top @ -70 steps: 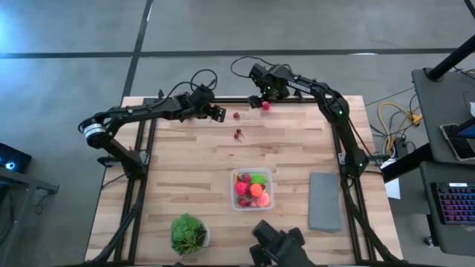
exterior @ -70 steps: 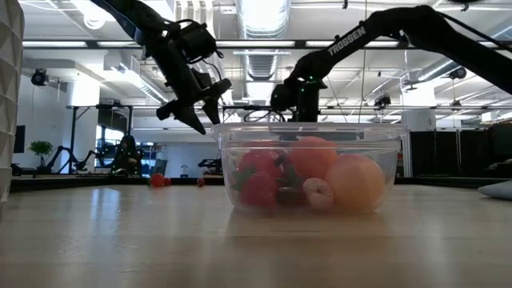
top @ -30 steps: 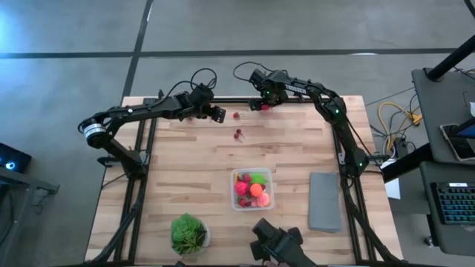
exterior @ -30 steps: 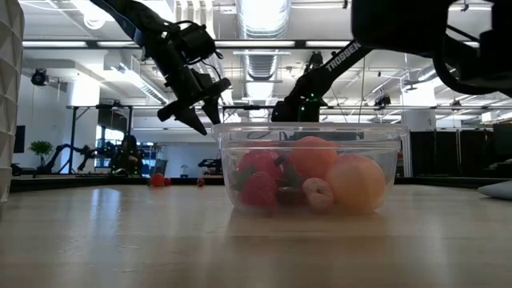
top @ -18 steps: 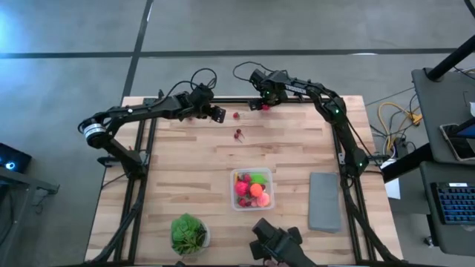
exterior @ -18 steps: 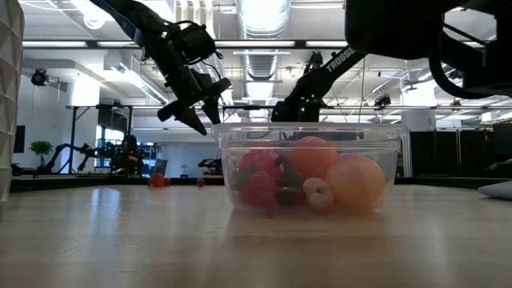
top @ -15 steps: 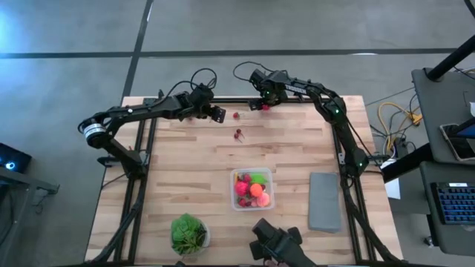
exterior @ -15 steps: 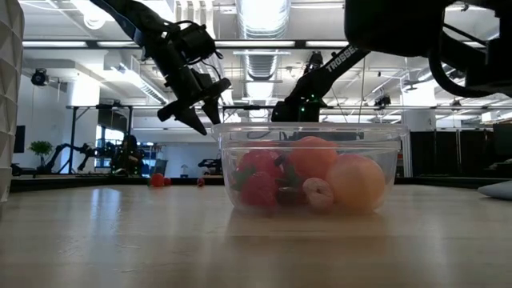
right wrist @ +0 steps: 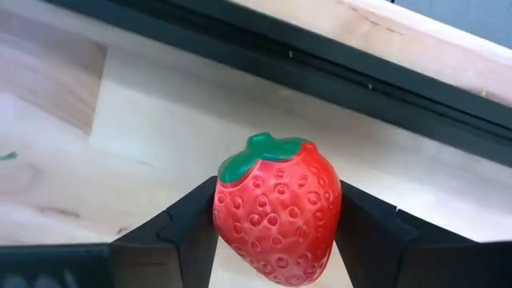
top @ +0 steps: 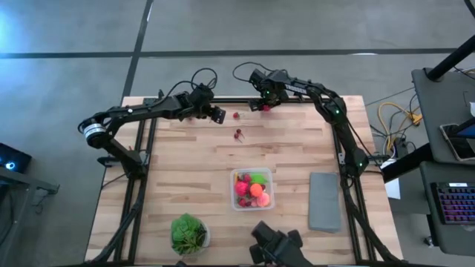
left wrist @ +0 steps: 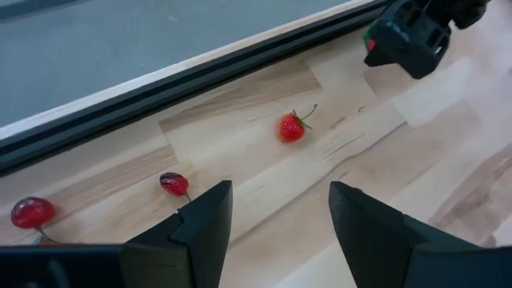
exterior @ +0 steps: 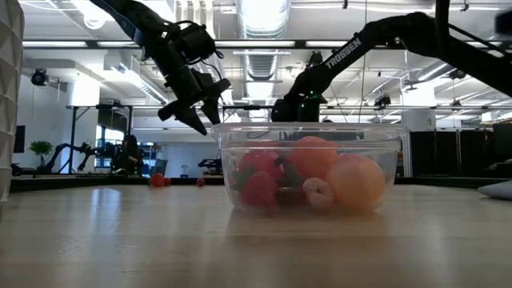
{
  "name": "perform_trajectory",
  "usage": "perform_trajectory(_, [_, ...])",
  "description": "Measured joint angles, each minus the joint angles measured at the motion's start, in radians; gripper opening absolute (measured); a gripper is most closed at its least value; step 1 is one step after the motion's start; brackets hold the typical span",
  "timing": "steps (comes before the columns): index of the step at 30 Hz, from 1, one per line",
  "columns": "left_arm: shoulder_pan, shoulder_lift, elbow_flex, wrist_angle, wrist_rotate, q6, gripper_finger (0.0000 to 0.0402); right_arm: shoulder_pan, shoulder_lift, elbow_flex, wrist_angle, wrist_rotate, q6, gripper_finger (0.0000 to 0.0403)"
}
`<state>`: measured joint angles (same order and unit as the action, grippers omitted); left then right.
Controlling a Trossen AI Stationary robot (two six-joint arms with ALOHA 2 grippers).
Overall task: Pick and placing Produce into tupperware
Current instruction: Put the red strawberry into the transparent bin
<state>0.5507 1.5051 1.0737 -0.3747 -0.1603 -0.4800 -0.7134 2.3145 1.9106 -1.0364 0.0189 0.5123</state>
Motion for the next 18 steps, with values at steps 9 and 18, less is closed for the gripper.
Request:
perform_trajectory(9, [-0.003, 0.000, 0.000, 0.000, -0.001, 0.102, 0.0194, 0.086, -0.123, 0.000, -0.082, -0.080, -0.017, 0.0208])
perform_trajectory(18, [-0.023, 0.000, -0.005, -0.010, 0.007, 0.238, 0.0194, 0.303, -0.334, -0.012, -0.220, -0.019, -0.060, 0.0208])
